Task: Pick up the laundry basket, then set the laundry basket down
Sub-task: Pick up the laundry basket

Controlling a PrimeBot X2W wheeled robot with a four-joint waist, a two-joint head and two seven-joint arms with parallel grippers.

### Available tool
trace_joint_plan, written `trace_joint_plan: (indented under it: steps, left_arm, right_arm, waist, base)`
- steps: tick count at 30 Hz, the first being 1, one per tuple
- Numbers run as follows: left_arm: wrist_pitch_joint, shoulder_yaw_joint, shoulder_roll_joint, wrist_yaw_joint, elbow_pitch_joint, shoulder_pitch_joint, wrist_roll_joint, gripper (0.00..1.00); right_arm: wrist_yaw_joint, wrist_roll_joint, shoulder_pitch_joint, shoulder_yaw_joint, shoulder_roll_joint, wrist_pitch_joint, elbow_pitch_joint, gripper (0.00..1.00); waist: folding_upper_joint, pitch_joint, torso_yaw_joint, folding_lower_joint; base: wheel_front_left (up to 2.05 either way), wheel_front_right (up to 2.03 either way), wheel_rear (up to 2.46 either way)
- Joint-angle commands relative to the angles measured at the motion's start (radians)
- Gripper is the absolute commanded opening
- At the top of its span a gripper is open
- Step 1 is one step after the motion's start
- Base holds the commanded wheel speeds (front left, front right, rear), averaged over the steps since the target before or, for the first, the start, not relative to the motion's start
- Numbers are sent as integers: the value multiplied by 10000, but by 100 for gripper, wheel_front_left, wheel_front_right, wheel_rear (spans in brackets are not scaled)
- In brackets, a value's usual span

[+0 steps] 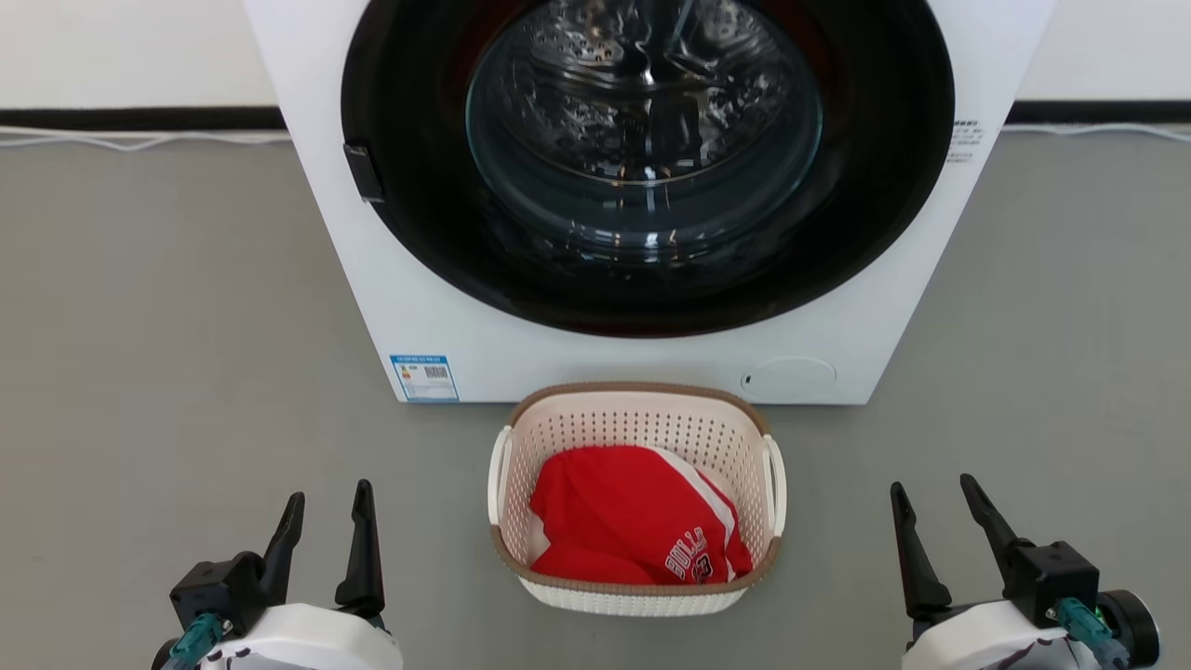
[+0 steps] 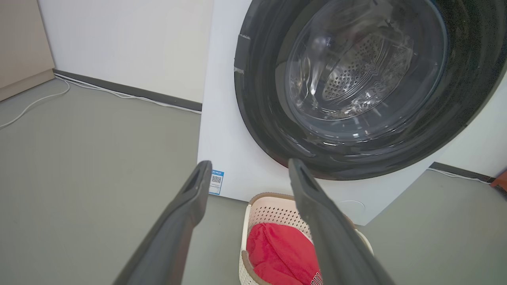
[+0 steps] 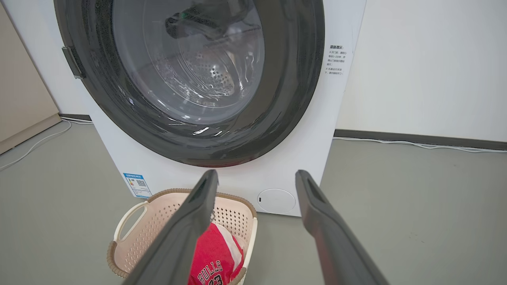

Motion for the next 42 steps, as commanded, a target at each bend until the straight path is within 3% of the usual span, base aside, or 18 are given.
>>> trace_joint_plan:
  steps: [1, 11, 20, 32, 42]
  left_arm:
    - [-136, 308, 121, 46, -276, -448, 91, 100]
    - [-136, 167, 121, -82, -70, -1364, 110, 100]
    - [-136, -162, 121, -125, 930, -2799, 245, 100]
    - [-136, -940, 121, -259, 3944, -5329, 271, 100]
    - [-136, -1631, 121, -231, 5599, -7097, -2, 100]
  right_arm:
    - [62, 58, -459, 208, -101, -138, -256, 100]
    - [62, 255, -1309, 38, -101, -138, -297, 100]
    - [62, 176, -2597, -227, -101, -138, 513, 100]
    - [62, -252, -4774, -580, -101, -138, 2706, 100]
    - [62, -751, -6160, -525, -101, -138, 4154, 100]
  waist:
    - [-1, 150, -20, -1]
    - [-1, 1237, -77, -1]
    - [-1, 2393, -137, -1]
    - [-1, 4335, -64, -1]
    - [-1, 5662, 91, -1]
  base:
    - [0, 0, 0]
    - [0, 0, 0]
    - [0, 0, 0]
    - [0, 0, 0]
    - [0, 0, 0]
